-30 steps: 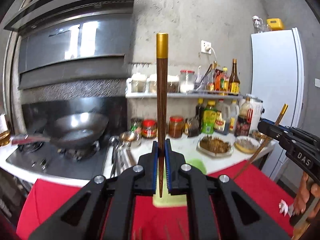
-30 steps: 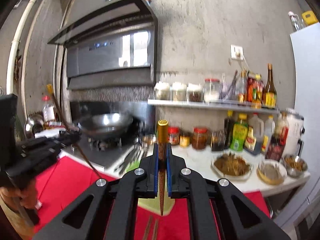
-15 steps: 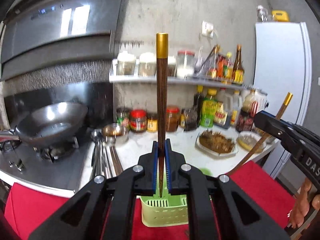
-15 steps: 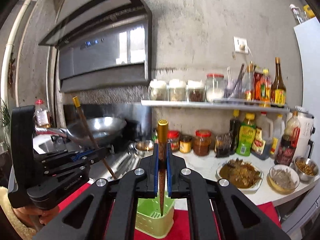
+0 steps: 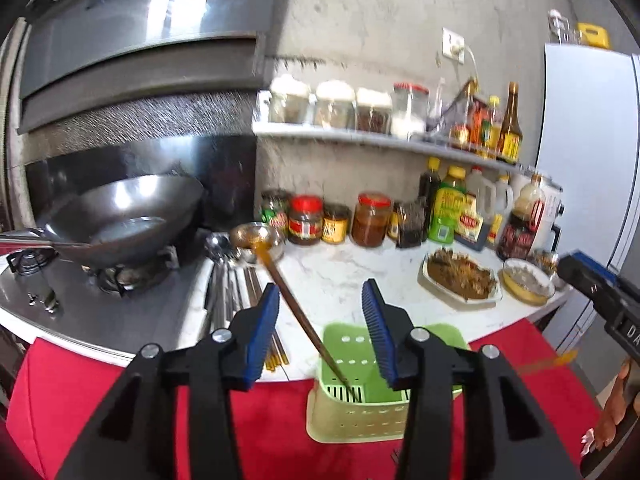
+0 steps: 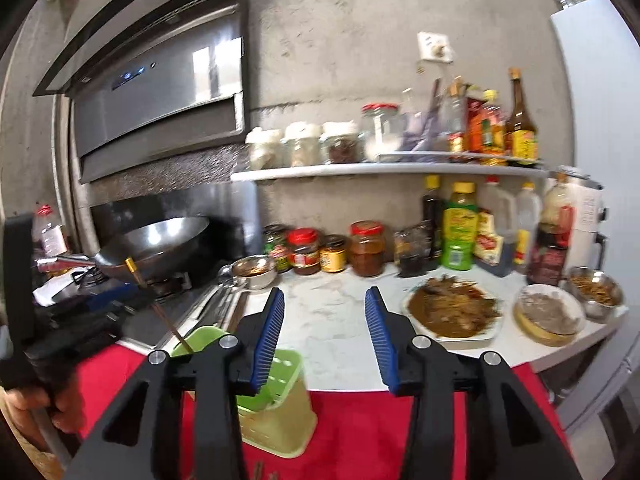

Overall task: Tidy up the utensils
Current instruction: 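Open the left tool to drop its chopstick into the holder while the right tool releases its own, then lower the left tool and grasp another chopstick while the right tool grasps one too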

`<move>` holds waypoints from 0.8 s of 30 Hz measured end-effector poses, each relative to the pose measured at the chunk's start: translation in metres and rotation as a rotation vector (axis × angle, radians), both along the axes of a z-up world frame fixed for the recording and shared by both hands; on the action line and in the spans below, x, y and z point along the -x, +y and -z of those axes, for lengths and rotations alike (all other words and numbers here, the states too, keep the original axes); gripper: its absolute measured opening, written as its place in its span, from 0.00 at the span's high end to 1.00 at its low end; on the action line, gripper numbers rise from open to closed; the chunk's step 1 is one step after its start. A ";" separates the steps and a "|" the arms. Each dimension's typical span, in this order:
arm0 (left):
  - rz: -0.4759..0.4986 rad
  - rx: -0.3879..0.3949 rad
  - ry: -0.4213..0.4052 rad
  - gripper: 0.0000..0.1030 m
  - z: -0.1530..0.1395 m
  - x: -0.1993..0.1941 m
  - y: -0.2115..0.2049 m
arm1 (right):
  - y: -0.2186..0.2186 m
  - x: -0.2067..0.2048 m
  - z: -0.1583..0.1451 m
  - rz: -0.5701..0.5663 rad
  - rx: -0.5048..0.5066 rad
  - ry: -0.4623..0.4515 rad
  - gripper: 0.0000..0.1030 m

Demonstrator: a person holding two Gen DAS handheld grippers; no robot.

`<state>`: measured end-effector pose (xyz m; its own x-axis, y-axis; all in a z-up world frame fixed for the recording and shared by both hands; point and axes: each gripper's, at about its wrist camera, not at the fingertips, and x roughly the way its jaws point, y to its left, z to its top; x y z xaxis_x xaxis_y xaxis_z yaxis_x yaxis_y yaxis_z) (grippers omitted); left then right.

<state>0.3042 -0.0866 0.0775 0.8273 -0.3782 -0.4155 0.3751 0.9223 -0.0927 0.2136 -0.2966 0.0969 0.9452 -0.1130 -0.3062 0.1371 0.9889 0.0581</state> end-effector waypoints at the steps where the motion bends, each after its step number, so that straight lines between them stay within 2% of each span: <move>1: -0.006 0.004 -0.014 0.58 -0.006 0.006 0.004 | -0.001 0.011 -0.003 0.009 0.005 -0.007 0.57; 6: -0.033 0.002 -0.089 0.56 -0.027 0.062 0.034 | 0.005 0.072 -0.010 0.000 0.039 -0.038 0.57; 9: -0.074 -0.053 -0.072 0.56 -0.020 0.090 0.047 | 0.016 0.103 0.000 -0.034 0.057 -0.018 0.57; 11: -0.107 -0.104 -0.040 0.56 -0.003 0.116 0.060 | 0.027 0.125 0.012 -0.056 0.073 0.000 0.57; 19: -0.172 -0.206 0.110 0.56 0.079 0.196 0.097 | 0.058 0.191 0.078 -0.111 0.072 0.105 0.57; 24: -0.175 -0.208 0.205 0.56 0.123 0.232 0.118 | 0.071 0.217 0.116 -0.122 0.066 0.186 0.57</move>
<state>0.0727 0.0311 -0.0460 0.7631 -0.1275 -0.6336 0.2025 0.9781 0.0472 -0.0034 -0.2255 -0.0193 0.8809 -0.0269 -0.4726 0.0185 0.9996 -0.0224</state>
